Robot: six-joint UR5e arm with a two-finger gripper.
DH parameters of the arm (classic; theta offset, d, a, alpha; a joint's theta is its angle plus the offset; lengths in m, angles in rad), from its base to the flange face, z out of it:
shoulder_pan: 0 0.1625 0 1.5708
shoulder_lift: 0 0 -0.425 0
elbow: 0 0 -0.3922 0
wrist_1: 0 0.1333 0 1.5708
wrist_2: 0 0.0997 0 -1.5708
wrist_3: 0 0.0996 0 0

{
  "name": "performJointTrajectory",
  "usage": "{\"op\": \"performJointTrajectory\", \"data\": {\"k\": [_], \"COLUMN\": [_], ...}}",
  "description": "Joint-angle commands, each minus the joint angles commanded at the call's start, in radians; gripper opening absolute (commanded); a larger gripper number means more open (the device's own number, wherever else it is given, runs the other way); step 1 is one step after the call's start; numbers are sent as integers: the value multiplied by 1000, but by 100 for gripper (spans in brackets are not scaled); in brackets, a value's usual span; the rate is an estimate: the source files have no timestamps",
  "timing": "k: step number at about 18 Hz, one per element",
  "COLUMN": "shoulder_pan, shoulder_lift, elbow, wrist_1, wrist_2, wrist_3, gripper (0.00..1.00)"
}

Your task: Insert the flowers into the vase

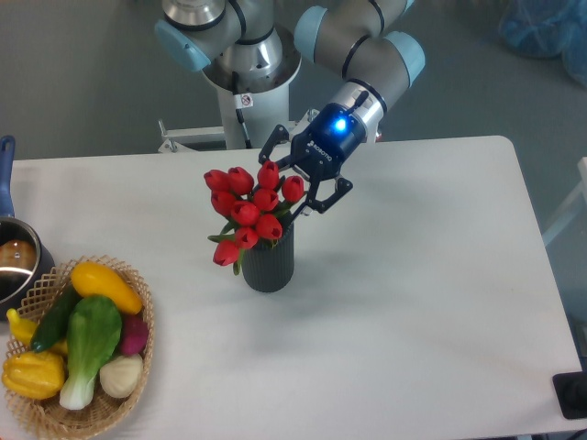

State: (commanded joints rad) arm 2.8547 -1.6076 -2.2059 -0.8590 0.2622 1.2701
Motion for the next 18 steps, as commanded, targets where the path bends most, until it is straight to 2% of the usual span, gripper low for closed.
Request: {"op": "performJointTrajectory", "data": {"k": [6,10,13,18], "shoulder_pan": [11,9,11,18], "shoulder_lift": [26,41,51,67], "elbow": [2,0,2,2], "wrist_1": [-2,-3,-5,-11], "wrist_2": [52,98,106,111], "wrist_3": [-2,-2,-2,-3], "gripper": [80,93,99,99]}}
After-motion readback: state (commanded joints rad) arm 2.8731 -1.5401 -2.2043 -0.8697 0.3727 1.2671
